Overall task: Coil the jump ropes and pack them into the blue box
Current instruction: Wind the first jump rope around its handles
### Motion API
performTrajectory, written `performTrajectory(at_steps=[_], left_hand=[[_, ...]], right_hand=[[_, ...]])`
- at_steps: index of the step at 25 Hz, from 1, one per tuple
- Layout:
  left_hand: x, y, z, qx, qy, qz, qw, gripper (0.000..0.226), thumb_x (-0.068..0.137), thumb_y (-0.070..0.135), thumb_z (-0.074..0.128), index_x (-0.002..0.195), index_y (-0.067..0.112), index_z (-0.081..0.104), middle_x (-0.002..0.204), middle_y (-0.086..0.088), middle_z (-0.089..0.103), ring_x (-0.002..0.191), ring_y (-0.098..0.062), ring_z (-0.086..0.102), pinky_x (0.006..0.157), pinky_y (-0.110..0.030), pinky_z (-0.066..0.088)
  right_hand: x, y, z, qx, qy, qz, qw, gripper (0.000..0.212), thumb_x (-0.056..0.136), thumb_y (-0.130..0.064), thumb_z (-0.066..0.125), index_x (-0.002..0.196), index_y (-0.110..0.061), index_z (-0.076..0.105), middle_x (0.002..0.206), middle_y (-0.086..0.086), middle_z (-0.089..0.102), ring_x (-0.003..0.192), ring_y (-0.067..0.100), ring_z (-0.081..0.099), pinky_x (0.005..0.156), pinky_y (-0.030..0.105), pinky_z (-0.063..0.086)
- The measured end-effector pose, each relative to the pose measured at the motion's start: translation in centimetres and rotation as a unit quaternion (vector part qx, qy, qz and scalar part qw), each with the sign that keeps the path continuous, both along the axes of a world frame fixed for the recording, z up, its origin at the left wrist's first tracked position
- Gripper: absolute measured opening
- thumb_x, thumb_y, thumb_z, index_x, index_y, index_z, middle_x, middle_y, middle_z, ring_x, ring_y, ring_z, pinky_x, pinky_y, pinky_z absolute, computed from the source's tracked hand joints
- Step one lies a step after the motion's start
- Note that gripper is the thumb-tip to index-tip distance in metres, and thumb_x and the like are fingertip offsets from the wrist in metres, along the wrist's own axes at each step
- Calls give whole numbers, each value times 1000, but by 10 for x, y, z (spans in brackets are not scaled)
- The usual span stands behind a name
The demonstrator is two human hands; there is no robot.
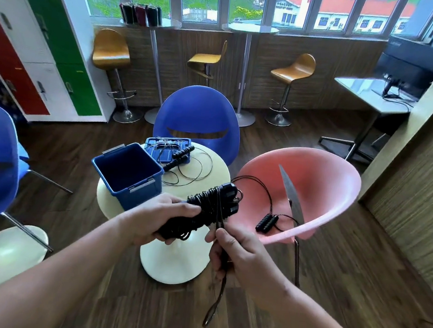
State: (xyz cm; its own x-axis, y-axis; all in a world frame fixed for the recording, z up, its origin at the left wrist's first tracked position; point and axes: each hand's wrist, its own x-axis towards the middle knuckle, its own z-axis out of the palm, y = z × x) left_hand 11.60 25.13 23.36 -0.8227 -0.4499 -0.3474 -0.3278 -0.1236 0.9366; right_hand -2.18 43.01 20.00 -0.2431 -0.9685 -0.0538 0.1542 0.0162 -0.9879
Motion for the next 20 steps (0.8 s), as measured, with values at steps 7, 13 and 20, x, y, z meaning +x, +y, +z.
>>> performTrajectory(at_steps=[7, 13, 20], left_hand=[[5, 10, 10, 102, 86, -60, 989, 50, 60, 51, 90, 80, 6, 78, 66, -9, 68, 37, -12, 53, 31, -17, 37], [9, 20, 2, 227, 102, -114, 962, 64, 66, 49, 91, 104, 0, 72, 87, -18, 68, 40, -14, 54, 31, -17, 41], [17, 23, 3, 210, 81, -243, 944, 60, 91, 43, 66, 115, -11, 62, 84, -11, 71, 40, -7, 58, 34, -19, 32]], right_hand=[[-28, 8, -23, 51, -74, 103, 991, 48, 89, -57, 68, 88, -9, 71, 64, 4, 56, 60, 21, 59, 71, 38, 52], [-28, 6, -32, 37, -150, 145, 977, 40, 86, -45, 77, 100, -8, 74, 67, 4, 55, 62, 21, 57, 68, 40, 51], [-69, -18, 17, 65, 119, 175, 975, 31, 61, -18, 74, 75, 7, 61, 64, 16, 54, 57, 15, 56, 54, 25, 49]])
